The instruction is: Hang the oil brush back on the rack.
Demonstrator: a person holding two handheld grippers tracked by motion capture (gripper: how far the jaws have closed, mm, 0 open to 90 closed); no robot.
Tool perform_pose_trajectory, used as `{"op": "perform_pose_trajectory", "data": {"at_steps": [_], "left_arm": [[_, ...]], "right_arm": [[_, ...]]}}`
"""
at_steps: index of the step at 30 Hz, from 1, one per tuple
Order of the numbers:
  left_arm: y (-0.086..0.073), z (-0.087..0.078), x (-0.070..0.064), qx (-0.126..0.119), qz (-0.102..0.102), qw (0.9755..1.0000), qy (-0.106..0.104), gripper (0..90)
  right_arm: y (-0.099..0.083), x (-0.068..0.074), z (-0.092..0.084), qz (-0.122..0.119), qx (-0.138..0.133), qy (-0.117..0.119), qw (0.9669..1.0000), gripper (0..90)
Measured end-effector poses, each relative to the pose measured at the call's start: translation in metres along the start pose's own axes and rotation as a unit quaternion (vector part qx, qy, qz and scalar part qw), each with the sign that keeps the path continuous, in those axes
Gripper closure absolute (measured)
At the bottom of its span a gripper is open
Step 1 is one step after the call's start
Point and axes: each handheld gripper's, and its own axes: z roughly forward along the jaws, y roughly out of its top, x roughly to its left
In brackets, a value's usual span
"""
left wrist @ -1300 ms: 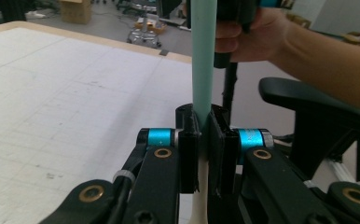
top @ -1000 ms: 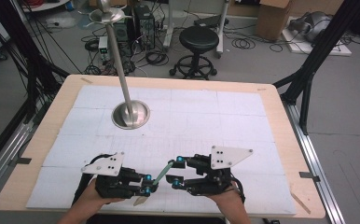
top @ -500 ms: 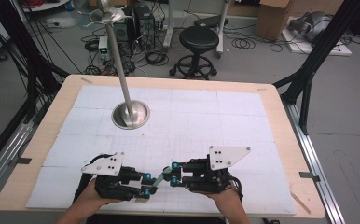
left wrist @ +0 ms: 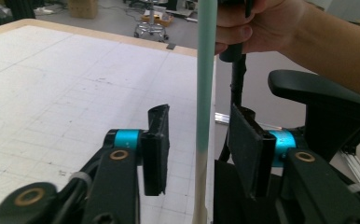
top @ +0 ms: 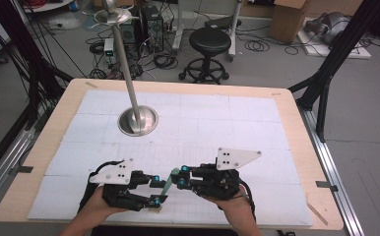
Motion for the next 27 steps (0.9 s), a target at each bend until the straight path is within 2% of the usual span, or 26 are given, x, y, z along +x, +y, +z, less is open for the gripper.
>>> {"op": "perform_pose_trajectory", "data": {"at_steps": [6,10,13,15,16,18,20,23,27], "left_arm": [[-0.001,0.003,-0.001,0.014,0.007,0.9998,-0.007,73.2],[-0.002,0.004,-0.001,0.019,0.013,0.9997,-0.003,80.9],[-0.002,0.004,-0.001,0.021,0.007,0.9998,-0.002,83.1],[-0.001,0.004,0.000,0.020,0.006,0.9998,0.007,84.0],[-0.001,0.004,0.001,0.017,0.003,0.9998,0.009,84.0],[0.000,0.003,0.002,0.013,-0.001,0.9997,0.020,84.1],[0.000,0.001,0.004,0.009,-0.007,0.9995,0.030,84.1],[0.001,-0.002,0.008,0.000,-0.014,0.9990,0.042,84.1],[0.004,-0.009,0.017,-0.019,-0.034,0.9971,0.066,84.1]], "right_arm": [[0.002,-0.001,0.001,0.010,0.004,0.003,0.9999,82.7],[0.001,-0.001,0.002,0.010,0.006,0.004,0.9999,82.7],[0.001,-0.001,0.003,0.007,0.008,0.005,0.9999,82.5],[0.001,-0.001,0.003,0.009,0.007,0.006,0.9999,76.5],[0.001,-0.001,0.003,0.011,0.002,0.001,0.9999,64.7],[0.001,-0.002,0.000,0.018,-0.013,-0.017,0.9996,53.9],[-0.001,-0.003,-0.007,0.018,-0.029,-0.036,0.9988,46.6],[-0.008,-0.003,-0.022,0.020,-0.060,-0.070,0.9956,38.3],[-0.019,-0.002,-0.046,0.023,-0.070,-0.122,0.9898,31.0]]}}
